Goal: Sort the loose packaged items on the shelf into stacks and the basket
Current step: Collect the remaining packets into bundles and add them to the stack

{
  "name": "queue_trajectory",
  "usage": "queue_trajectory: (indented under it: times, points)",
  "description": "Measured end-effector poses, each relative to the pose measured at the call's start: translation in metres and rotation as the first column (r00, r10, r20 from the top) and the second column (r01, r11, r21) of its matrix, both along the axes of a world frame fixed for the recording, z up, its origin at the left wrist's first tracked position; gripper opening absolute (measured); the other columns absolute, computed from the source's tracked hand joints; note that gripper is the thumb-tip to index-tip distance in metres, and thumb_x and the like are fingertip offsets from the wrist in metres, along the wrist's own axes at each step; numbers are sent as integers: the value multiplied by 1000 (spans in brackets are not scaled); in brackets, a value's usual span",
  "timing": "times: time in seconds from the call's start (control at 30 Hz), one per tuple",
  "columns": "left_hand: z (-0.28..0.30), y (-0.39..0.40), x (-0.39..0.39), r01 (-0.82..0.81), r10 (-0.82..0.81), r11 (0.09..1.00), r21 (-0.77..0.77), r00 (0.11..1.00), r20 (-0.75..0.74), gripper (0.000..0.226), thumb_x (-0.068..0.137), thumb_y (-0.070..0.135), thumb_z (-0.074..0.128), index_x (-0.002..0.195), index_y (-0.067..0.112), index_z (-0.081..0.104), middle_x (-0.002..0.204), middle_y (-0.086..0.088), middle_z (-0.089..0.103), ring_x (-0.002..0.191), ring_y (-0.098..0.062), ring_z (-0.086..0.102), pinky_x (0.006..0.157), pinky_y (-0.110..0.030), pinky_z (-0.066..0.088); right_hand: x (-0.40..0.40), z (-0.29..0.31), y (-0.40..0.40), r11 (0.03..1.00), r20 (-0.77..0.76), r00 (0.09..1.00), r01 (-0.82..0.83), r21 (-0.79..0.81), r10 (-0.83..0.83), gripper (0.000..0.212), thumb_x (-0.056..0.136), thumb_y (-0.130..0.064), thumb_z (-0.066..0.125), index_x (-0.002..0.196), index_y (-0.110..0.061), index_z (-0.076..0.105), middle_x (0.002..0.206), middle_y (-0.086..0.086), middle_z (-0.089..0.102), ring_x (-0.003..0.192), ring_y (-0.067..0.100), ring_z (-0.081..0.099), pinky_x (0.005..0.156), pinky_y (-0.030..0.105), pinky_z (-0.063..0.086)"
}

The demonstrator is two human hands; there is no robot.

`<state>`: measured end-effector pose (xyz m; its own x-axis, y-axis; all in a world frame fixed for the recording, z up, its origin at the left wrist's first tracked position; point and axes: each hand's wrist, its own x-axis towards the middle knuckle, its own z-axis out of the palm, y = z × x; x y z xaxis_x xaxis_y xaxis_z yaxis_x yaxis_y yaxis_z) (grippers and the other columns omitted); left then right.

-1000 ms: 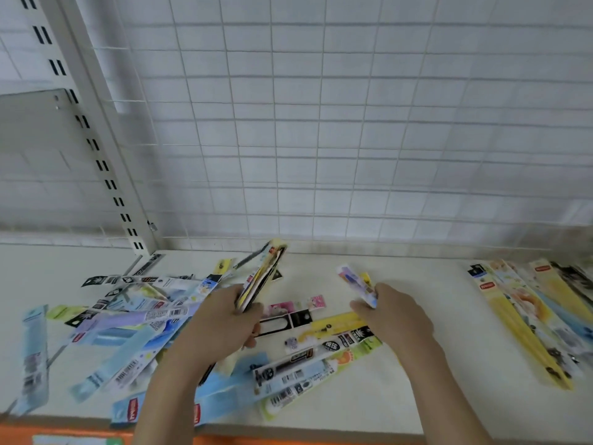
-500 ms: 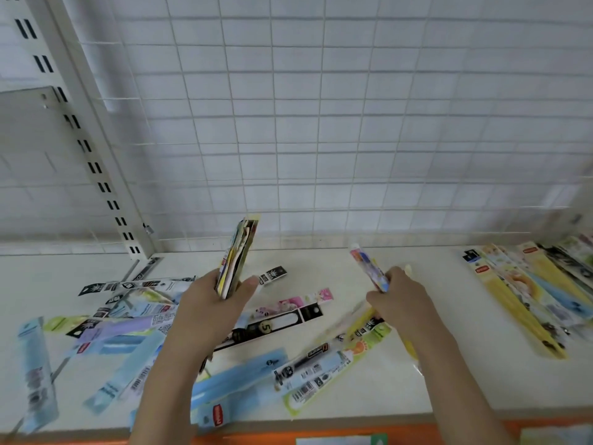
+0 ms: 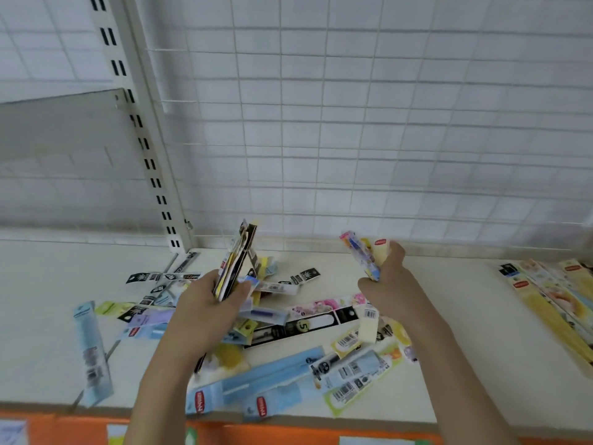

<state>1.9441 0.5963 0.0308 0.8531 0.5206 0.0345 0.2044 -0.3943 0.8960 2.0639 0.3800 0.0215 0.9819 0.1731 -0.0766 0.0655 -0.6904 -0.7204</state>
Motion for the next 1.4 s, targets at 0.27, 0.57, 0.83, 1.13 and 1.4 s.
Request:
queue_trajectory:
  times: [0.27,0.57,0.83,1.13,1.4]
  points:
    - [16,26,-25,-16,14,996,86,1000,26,20,89,25,60,71,16,56,46,4,48,47,-15,45,52,-27,37,-1,16,55,990,108,984,-142,9,140,27,86,-19,51,65,-17,34,61,-3,38,56,14,38,51,27,26]
    - [40,41,-38,-59,45,992,110,991,122,40,86,28,61,54,16,41,39,7,36,50,-17,36,53,-27,29,-6,-3,67,987,78,986,-138,-78,144,36,90,-26,52,63,-17,30,60,-1,34,54,14,35,51,28,26]
    - [0,49,23,-43,127,914,402,975,-184,28,90,30,55,71,10,49,60,1,46,63,-21,47,58,-27,35,-6,-12,46,989,64,997,-32,-146,41,23,90,-21,46,69,-21,38,71,2,50,70,24,51,60,31,37]
    - [-18,43,59,65,155,853,517,916,-371,14,83,16,57,90,3,54,80,-9,56,82,-31,56,68,-34,44,-6,-11,8,978,133,987,114,-176,-91,35,93,-29,49,63,-22,33,64,-2,43,60,16,44,55,31,33]
    - [21,16,47,78,-22,935,347,987,-162,33,89,13,49,57,15,42,51,-3,42,48,-18,39,46,-26,27,-7,-2,-31,960,56,981,192,-206,-185,43,85,-28,62,57,-21,29,53,-3,37,48,13,38,49,28,29]
